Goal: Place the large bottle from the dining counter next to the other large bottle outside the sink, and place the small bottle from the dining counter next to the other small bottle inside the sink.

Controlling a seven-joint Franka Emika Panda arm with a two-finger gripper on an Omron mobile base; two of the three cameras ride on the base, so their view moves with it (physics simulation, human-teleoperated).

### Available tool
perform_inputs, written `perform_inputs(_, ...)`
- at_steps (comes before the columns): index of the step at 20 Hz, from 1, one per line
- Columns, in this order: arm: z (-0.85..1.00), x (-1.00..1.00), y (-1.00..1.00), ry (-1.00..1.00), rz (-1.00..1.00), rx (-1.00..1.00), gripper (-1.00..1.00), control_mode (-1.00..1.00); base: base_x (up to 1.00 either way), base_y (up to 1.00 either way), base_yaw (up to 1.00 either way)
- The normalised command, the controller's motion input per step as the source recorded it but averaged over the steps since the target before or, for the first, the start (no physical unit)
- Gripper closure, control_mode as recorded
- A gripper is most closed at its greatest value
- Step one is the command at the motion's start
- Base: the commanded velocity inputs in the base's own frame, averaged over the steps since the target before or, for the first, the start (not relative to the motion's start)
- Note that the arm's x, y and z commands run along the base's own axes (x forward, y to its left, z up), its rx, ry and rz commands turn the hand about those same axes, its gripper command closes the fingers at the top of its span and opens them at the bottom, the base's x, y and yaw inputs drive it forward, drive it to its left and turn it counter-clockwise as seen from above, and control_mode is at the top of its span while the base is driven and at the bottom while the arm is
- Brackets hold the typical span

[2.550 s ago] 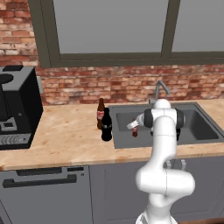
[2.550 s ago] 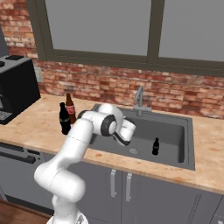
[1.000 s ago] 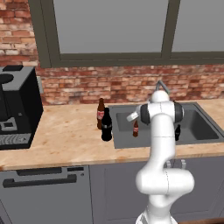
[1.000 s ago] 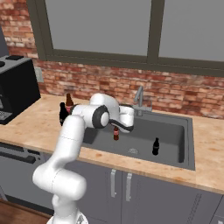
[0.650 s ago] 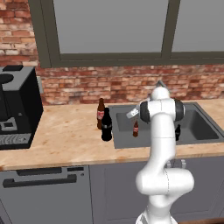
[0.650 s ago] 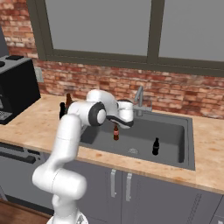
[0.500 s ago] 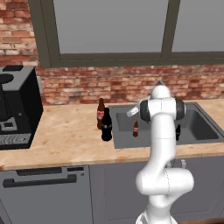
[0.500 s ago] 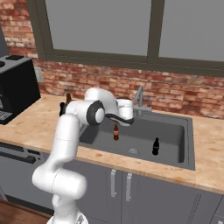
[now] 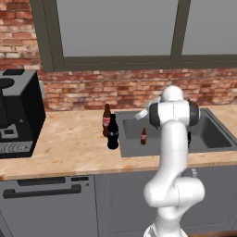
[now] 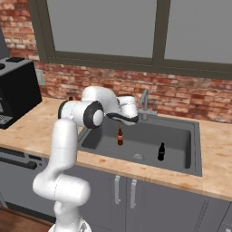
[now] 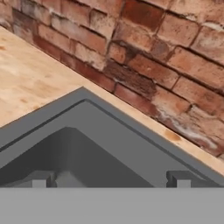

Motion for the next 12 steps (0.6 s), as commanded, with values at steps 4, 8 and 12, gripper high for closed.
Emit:
perform_inputs(4, 0.36, -0.33, 0.00, 0.00, 0.00, 0.00, -1.00, -1.00, 0.00, 0.00, 0.00)
perform_inputs(8, 0.31, -0.27, 0.00, 0.00, 0.00, 0.00, -1.00, -1.00, 0.00, 0.00, 0.00)
perform_inputs(12, 0.22, -0.28, 0.00, 0.00, 0.00, 0.00, -1.00, -1.00, 0.00, 0.00, 0.00)
